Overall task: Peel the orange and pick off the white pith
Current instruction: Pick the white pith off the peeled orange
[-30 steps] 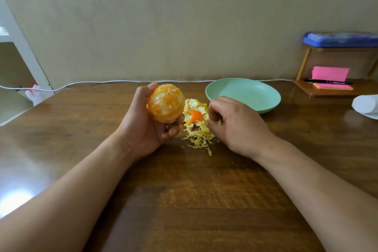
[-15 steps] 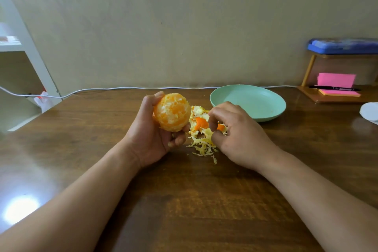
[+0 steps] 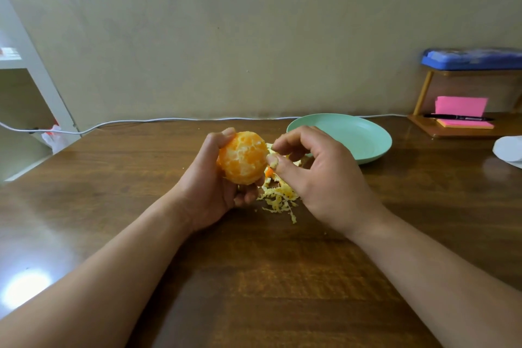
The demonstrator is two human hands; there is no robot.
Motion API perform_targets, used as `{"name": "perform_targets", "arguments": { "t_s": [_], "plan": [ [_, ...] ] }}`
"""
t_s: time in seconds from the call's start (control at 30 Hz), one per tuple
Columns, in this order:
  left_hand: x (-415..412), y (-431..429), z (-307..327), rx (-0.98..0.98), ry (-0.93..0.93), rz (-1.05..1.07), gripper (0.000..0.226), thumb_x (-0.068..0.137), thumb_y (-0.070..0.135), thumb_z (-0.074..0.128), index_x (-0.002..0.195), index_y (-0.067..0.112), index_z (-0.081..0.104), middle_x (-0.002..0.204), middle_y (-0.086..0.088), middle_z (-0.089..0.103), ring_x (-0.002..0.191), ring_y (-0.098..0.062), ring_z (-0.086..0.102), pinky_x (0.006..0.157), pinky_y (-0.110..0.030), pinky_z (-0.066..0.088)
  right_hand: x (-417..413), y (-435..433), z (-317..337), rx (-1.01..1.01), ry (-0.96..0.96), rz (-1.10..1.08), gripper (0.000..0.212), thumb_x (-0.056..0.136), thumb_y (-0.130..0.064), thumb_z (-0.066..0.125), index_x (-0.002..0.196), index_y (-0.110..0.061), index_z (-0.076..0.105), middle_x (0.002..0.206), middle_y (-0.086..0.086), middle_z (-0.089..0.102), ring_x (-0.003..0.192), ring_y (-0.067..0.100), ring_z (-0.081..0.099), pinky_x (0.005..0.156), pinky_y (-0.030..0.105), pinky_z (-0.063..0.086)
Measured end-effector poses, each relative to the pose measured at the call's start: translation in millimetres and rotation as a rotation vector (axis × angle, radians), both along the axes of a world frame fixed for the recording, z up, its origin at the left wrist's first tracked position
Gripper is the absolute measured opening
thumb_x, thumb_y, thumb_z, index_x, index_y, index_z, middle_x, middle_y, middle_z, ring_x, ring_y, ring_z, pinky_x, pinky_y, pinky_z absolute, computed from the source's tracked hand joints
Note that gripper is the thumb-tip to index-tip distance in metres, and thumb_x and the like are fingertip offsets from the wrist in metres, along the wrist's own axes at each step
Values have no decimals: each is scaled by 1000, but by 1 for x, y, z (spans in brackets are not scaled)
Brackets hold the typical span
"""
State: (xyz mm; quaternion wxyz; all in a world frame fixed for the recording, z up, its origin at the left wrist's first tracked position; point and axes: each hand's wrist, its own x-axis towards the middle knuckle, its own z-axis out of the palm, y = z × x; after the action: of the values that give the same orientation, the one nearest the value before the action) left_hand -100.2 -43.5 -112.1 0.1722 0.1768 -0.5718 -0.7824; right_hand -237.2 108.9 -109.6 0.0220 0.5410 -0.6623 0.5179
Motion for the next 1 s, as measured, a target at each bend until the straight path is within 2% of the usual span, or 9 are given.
{"name": "perform_targets", "arguments": {
  "t_s": [0.13, 0.43, 0.7, 0.77, 0.9, 1.0],
  "plan": [
    [-2, 1, -2, -58, -20, -23, 60, 92, 66, 47, 85, 16, 80, 78, -15, 63, 60, -27, 54, 61, -36, 34, 1, -1, -2, 24, -25, 17, 11, 95, -31, 80, 103, -30, 72, 100, -15, 67, 96, 6, 63, 74, 12, 47],
    [-2, 5, 1, -60, -40, -4, 59, 90, 65, 48, 83, 17, 83, 80, -15, 64, 61, -27, 54, 60, -36, 36, 0, 0, -3, 6, -40, 8, 9, 93, -24, 83, 99, -25, 76, 90, -15, 69, 86, 2, 64, 70, 12, 47],
    [-2, 12, 3, -51, -30, 5, 63, 92, 63, 48, 114, 6, 65, 82, -13, 63, 62, -24, 54, 51, -28, 44, 1, 0, -2, 11, -7, 11, 6, 95, -19, 77, 91, -23, 74, 87, -10, 69, 85, 10, 66, 68, 17, 52],
    [-2, 13, 4, -31, -14, 4, 61, 96, 62, 45, 113, 7, 66, 83, -13, 64, 62, -24, 53, 53, -29, 43, 2, 0, -3, 1, -30, 10, 6, 95, -19, 77, 93, -23, 72, 88, -11, 69, 86, 10, 65, 68, 18, 52],
    [-2, 12, 6, 49, 38, 40, 60, 101, 61, 43, 94, 11, 75, 82, -16, 63, 61, -28, 52, 50, -27, 44, 5, 0, -3, -24, -81, 8, 15, 96, -26, 78, 110, -26, 72, 97, -16, 69, 92, 6, 64, 73, 14, 52],
    [-2, 11, 7, 68, 36, 37, 59, 101, 61, 42, 100, 9, 71, 82, -17, 63, 61, -27, 52, 48, -27, 48, 6, 0, -2, -23, -42, -9, 19, 96, -26, 78, 115, -27, 72, 99, -18, 68, 95, 3, 63, 74, 12, 51]
  ]
}}
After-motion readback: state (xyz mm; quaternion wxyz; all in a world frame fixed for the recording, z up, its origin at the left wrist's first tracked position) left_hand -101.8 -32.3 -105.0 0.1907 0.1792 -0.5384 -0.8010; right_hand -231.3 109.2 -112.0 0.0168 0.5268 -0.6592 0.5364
